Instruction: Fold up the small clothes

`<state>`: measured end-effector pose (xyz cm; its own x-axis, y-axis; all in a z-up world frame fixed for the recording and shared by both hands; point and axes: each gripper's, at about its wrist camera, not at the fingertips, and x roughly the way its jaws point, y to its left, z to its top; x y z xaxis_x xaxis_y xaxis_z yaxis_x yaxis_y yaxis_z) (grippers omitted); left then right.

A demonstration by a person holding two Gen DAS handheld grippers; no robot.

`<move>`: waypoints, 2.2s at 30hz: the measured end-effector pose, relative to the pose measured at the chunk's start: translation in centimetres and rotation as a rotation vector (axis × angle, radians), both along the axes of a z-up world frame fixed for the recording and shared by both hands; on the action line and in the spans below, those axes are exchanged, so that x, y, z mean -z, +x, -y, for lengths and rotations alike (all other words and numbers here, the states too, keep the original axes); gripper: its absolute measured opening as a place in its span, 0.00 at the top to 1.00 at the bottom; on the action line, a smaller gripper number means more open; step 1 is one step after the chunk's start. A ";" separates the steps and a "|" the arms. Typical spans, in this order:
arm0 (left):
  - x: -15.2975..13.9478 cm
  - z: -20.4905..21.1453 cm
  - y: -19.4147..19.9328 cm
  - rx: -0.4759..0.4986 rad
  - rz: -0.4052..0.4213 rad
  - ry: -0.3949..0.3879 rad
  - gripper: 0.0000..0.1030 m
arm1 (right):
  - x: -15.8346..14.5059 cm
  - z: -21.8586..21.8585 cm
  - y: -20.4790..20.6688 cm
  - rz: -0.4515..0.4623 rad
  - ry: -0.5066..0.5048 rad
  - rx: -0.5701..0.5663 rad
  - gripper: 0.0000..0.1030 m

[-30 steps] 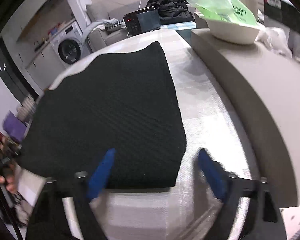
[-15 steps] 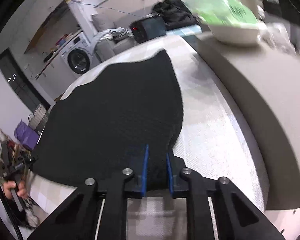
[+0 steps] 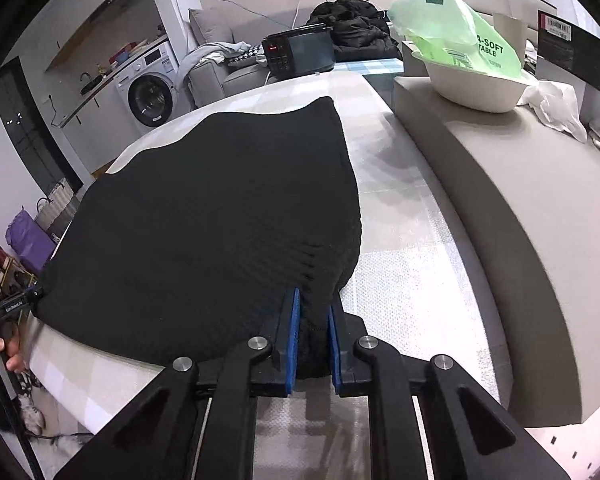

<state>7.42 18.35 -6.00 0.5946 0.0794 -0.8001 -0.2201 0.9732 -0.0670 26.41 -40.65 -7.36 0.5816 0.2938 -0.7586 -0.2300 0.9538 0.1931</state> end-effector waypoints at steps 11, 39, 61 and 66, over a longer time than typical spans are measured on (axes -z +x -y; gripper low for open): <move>-0.5 0.2 -0.4 0.020 0.003 0.012 0.69 | 0.1 0.5 0.0 -0.004 0.019 0.000 0.88; 0.2 -3.5 4.3 -0.050 0.011 -0.156 0.71 | 0.4 -1.1 7.6 -0.075 0.051 0.053 0.68; -0.9 -3.7 -2.8 -0.036 0.026 -0.275 0.60 | -3.6 -7.3 0.3 0.063 0.022 -0.067 0.24; -1.7 -3.0 -3.4 -0.041 0.082 -0.281 0.95 | -2.7 -12.2 -1.1 0.032 0.012 -0.195 0.24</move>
